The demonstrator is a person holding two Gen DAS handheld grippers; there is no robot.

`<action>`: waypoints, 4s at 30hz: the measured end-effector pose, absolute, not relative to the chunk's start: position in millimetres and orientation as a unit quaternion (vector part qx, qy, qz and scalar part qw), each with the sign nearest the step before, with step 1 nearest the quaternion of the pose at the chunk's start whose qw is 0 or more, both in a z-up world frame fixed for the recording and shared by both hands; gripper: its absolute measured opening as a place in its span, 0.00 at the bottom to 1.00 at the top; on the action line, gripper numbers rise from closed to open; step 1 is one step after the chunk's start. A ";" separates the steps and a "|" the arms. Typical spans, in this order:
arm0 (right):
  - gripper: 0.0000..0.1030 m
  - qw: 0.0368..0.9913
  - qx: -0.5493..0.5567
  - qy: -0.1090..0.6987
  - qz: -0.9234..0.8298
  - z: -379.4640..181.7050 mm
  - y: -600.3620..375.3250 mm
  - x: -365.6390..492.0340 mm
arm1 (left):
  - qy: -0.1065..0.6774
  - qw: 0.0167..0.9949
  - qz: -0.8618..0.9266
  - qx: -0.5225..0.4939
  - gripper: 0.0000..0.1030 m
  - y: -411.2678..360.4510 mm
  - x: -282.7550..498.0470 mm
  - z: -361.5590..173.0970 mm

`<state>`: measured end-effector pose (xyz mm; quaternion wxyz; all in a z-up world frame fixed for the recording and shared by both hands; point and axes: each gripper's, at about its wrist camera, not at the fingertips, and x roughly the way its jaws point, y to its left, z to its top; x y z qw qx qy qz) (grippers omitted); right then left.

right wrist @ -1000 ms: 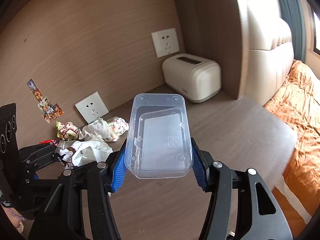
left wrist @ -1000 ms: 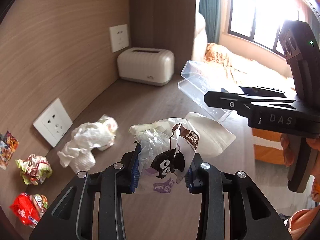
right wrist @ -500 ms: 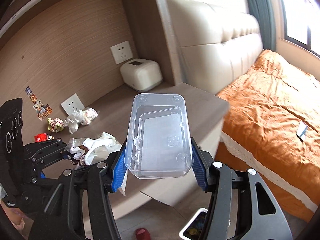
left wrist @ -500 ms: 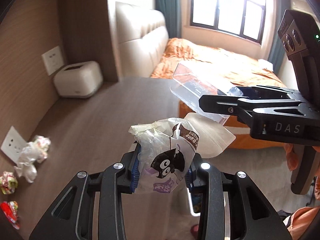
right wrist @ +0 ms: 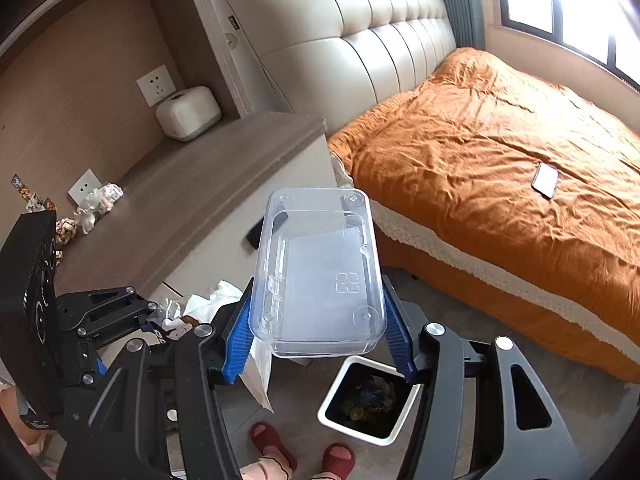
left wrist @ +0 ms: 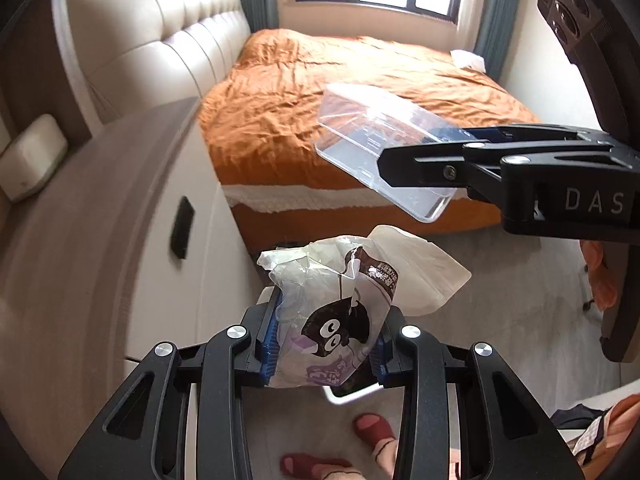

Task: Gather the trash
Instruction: 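Carry both items over the white bin and open both tools, then move both open tools back over the desk, then grasp the white tissue with left tool while right tool grasps clear wrapper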

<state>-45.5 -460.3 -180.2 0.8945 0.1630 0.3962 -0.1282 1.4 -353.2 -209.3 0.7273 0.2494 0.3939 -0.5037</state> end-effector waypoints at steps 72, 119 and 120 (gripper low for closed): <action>0.96 0.919 0.130 0.370 -0.047 -182.2 -412.1 4.4 | 0.371 0.804 -0.427 0.184 0.95 -276.4 34.1 -184.8; 0.95 0.873 -0.058 0.433 0.215 -213.2 -169.3 345.9 | 0.383 0.865 -0.236 0.222 0.91 -50.9 333.8 -190.5; 0.91 0.872 -0.067 0.432 0.219 -213.1 -165.5 348.4 | 0.378 0.864 -0.239 0.231 0.90 -55.5 333.4 -192.4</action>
